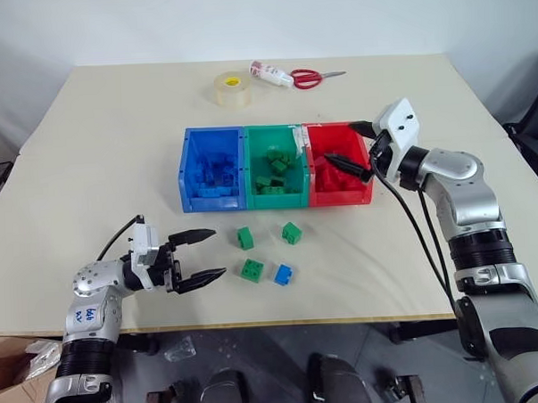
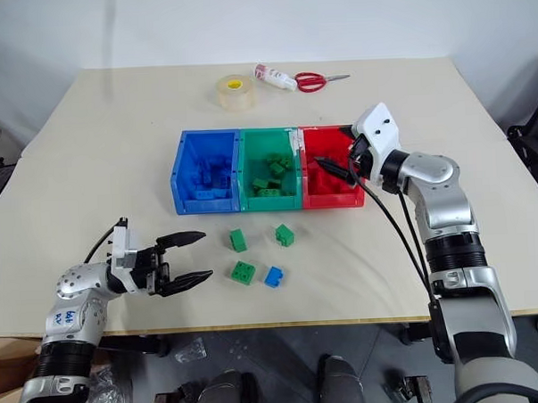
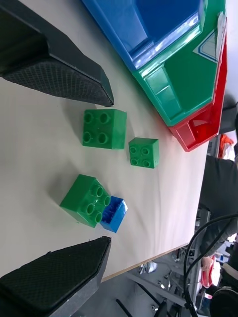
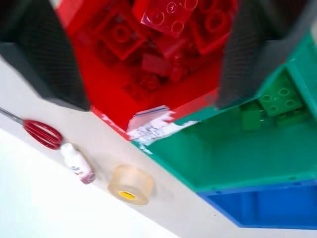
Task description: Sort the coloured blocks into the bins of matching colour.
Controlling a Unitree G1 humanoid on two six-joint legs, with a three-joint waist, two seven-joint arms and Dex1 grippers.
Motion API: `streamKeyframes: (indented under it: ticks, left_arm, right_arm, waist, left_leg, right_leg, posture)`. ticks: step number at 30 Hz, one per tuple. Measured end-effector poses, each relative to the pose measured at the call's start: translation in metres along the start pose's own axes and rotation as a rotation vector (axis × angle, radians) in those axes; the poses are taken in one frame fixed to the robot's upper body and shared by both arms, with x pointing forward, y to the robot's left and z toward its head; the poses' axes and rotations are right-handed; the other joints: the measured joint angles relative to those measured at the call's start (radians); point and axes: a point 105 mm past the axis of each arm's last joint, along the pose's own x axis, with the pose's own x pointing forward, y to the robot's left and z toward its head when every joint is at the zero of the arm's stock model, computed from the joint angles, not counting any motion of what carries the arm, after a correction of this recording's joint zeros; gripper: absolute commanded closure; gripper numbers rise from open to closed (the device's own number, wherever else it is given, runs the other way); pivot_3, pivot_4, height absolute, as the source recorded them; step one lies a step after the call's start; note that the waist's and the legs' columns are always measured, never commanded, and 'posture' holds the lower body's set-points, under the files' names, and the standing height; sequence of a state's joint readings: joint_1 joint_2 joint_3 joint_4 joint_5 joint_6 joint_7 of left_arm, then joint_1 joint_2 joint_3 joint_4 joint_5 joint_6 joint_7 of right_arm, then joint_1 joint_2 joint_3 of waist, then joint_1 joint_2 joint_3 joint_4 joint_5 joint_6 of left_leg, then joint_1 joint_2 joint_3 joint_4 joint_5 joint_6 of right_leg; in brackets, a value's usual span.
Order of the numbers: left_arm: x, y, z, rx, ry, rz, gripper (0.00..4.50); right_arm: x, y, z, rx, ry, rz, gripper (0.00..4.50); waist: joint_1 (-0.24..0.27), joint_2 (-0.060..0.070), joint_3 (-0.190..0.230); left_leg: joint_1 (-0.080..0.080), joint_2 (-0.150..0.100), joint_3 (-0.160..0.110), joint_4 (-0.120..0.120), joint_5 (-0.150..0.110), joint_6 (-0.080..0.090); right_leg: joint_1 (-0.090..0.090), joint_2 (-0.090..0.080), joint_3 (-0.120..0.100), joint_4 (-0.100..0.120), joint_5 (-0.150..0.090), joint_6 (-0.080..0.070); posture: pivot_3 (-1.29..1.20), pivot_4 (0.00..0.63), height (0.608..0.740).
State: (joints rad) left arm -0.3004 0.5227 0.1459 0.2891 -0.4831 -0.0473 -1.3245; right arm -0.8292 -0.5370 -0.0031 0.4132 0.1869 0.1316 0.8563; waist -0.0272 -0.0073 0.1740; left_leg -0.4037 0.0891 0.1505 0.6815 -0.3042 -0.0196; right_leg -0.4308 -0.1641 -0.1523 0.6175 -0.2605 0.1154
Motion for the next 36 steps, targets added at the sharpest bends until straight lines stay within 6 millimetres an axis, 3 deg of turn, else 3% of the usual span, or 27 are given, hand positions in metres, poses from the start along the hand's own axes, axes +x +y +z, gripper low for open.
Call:
streamKeyframes:
  ticks: [3,10,15,18,23,29,36]
  left_arm:
    - [0.0,0.0,0.0,-0.001,0.0,-0.002,0.0]
    - [0.0,0.0,-0.001,-0.005,0.002,-0.009,0.0]
    - [-0.003,0.001,-0.004,-0.018,0.004,0.0,0.0]
    - [-0.004,0.002,-0.004,-0.014,0.005,0.003,0.0]
    - [-0.008,0.002,-0.003,-0.006,0.007,0.012,0.0]
    - [-0.011,0.001,-0.003,-0.002,0.007,0.031,0.0]
    - [-0.015,-0.008,-0.004,-0.002,0.012,0.05,0.0]
  right_arm:
    - [-0.012,0.014,-0.009,0.001,0.019,0.06,0.03]
    - [-0.085,0.064,-0.05,0.087,0.218,0.287,0.03]
    - [-0.128,0.064,-0.062,0.108,0.34,0.272,0.03]
    - [-0.14,0.066,-0.065,0.12,0.375,0.266,0.03]
    - [-0.121,0.079,-0.054,0.109,0.345,0.317,0.03]
    - [-0.058,0.13,-0.041,0.131,0.22,0.499,0.03]
    - [-0.003,0.139,-0.043,0.094,0.185,0.503,0.03]
  waist:
    - [0.0,0.0,0.0]
    - [0.002,0.0,0.0]
    - [0.0,0.0,0.0]
    - [-0.001,0.0,0.0]
    - [0.0,0.0,0.0]
    - [0.0,0.0,0.0]
    - [0.002,0.0,0.0]
  left_leg:
    - [0.0,0.0,0.0,0.0,0.0,0.0]
    - [0.0,0.0,-0.001,0.0,0.0,0.001]
    - [0.001,0.0,-0.001,0.0,0.0,0.0]
    - [0.001,0.0,-0.001,0.0,0.0,0.0]
    - [0.001,0.0,-0.001,0.0,0.0,0.0]
    - [0.001,0.0,-0.001,0.001,0.0,0.0]
    - [0.0,0.0,-0.002,0.001,0.0,0.001]
  right_leg:
    - [0.0,0.0,0.0,0.0,0.0,0.0]
    - [0.001,0.0,0.0,-0.001,0.0,0.0]
    - [0.001,0.0,0.0,-0.001,0.0,0.0]
    - [0.001,0.0,0.0,-0.001,0.0,0.0]
    - [0.001,0.0,0.0,-0.001,0.0,0.0]
    - [0.001,0.0,0.0,0.0,0.0,0.0]
    - [0.001,0.0,0.0,0.0,0.0,0.0]
  posture:
    - [0.0,0.15,0.74]
    - [0.0,0.15,0.74]
    - [0.0,0.15,0.74]
    - [0.0,0.15,0.74]
    - [0.0,0.15,0.74]
    - [0.0,0.15,0.74]
    - [0.0,0.15,0.74]
